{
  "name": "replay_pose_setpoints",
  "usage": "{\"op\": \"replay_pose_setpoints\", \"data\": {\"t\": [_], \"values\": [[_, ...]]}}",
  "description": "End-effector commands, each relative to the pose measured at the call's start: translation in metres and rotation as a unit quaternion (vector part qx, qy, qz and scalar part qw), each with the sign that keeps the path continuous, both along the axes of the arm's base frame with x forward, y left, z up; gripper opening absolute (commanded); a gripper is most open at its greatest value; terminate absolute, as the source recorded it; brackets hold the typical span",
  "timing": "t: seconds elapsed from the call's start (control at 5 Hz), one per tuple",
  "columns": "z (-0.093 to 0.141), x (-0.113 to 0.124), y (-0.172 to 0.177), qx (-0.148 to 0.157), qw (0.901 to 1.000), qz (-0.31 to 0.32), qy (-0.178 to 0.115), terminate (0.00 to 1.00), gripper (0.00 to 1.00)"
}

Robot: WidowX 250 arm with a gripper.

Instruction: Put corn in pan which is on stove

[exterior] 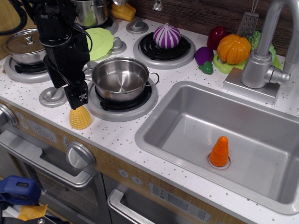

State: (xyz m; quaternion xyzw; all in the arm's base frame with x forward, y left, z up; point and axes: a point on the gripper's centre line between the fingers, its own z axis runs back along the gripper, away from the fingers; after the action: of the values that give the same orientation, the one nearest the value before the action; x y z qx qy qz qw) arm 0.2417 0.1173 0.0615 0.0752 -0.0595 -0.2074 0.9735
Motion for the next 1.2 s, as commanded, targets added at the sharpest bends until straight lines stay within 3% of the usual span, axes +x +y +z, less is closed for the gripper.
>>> {"op": "replay_pose_setpoints", "data": {"t": [0.0,0.2,0.6,1.0], "values": [[0.000,0.000,0.000,0.000,1.0000,0.000,0.000,0.00,1.00],[-0.019,0.005,0.004,-0.013,0.9996,-0.003,-0.026,0.00,1.00],[-0.042,0.001,0.006,-0.034,0.9983,0.002,-0.047,0.00,1.00],[-0.052,0.009,0.008,-0.049,0.9967,-0.004,-0.065,0.00,1.00]]}}
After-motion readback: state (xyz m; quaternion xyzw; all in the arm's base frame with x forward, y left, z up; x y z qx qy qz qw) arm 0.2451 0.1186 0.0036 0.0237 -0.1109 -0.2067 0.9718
